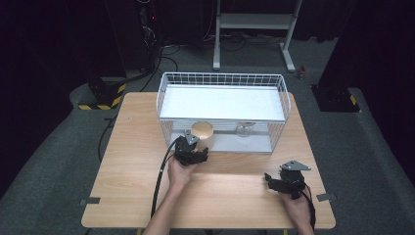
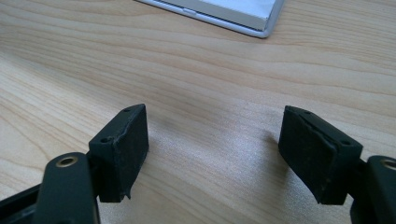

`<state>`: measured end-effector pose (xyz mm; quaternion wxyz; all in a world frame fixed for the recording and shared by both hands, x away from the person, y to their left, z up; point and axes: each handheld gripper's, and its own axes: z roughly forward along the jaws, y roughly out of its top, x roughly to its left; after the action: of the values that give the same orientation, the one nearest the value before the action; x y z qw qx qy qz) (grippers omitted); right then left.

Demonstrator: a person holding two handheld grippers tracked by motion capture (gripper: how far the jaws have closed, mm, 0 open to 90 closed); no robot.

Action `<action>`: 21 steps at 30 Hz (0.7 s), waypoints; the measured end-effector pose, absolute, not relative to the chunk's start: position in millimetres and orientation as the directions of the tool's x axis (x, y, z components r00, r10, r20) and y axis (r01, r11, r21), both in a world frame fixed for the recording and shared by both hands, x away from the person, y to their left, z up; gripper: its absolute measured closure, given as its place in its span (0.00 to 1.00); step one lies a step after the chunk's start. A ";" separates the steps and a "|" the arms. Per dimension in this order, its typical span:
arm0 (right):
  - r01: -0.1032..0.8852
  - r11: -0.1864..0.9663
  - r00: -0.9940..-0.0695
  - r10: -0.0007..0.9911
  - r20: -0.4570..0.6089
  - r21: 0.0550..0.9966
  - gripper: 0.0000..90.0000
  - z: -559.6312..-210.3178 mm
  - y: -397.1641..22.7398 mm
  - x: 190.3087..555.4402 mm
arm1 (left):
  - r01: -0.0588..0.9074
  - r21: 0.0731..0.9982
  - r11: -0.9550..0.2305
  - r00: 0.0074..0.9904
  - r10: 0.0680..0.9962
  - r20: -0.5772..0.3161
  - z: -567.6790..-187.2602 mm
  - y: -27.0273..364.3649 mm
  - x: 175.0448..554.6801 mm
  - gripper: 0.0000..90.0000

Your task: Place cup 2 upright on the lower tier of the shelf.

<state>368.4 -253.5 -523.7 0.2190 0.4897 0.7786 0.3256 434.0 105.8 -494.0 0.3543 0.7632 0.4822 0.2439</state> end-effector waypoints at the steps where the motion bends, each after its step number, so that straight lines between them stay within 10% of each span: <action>1: 0.620 0.308 -0.424 0.905 -0.022 0.721 0.27 -523.7 -253.5 368.4 | 0.568 0.773 -0.282 0.412 0.911 0.030 -493.8 105.3 434.7 0.29; 21: 0.620 0.309 -0.425 0.905 -0.022 0.722 0.27 -523.7 -253.4 368.4 | 0.590 0.766 -0.256 0.366 0.930 0.029 -499.2 104.8 449.7 0.46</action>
<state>368.4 -253.4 -523.7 0.2190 0.4895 0.7787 0.3257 449.7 104.8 -499.2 0.3418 0.7523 0.5053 0.2488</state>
